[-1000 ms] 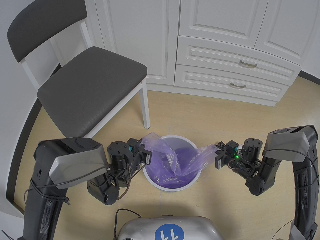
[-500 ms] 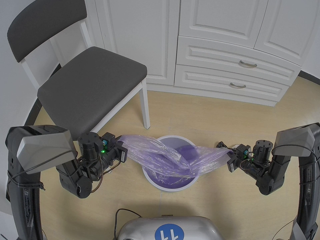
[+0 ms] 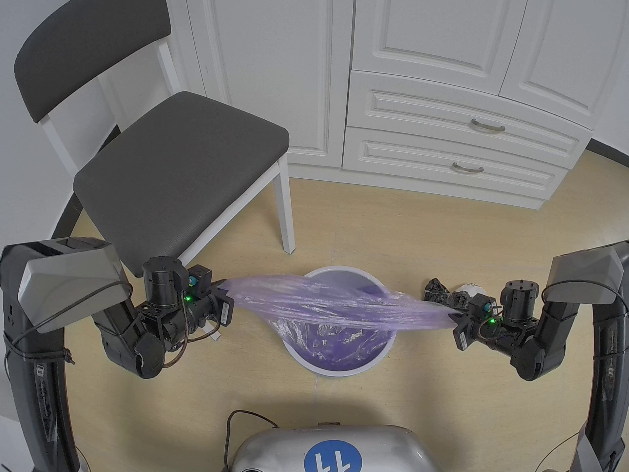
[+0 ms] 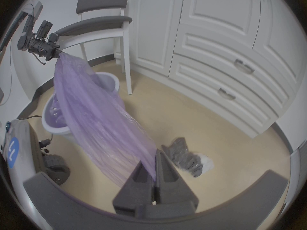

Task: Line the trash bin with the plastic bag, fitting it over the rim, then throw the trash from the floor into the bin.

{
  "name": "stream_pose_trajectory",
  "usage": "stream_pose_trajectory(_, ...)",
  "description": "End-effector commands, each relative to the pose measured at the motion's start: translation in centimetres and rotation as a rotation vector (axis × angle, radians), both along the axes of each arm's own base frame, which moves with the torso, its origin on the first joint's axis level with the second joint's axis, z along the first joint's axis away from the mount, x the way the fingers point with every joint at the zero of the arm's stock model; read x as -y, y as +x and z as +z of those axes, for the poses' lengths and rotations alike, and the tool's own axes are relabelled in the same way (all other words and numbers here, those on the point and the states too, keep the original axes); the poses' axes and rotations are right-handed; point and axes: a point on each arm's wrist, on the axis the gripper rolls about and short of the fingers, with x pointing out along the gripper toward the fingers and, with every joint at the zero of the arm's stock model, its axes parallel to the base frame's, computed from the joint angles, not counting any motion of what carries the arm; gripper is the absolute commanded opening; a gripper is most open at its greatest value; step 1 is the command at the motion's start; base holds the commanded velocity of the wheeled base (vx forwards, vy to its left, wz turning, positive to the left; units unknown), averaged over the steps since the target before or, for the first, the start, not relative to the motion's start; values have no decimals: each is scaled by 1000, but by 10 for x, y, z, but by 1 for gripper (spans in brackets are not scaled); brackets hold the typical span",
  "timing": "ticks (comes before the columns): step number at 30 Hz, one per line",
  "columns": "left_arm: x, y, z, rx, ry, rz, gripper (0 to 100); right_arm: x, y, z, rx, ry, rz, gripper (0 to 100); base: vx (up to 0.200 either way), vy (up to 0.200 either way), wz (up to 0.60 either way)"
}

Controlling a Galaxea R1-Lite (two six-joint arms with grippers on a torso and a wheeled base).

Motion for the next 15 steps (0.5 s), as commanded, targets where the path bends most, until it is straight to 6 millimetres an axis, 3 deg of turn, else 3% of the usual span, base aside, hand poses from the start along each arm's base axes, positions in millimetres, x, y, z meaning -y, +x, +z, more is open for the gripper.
stream_pose_trajectory(1, -3, 1, -1, -22, 4, 5, 0, 7, 3, 12, -67, 68, -7, 0, 0, 0, 0)
stream_pose_trajectory(8, 7, 1, -8, -40, -1, -18, 0, 4, 13, 21, -172, 239, -39, 0, 0, 0, 0)
stream_pose_trajectory(15, 28, 1, -24, -77, -46, -50, 0, 4, 17, 19, -180, 266, -46, 0, 0, 0, 0)
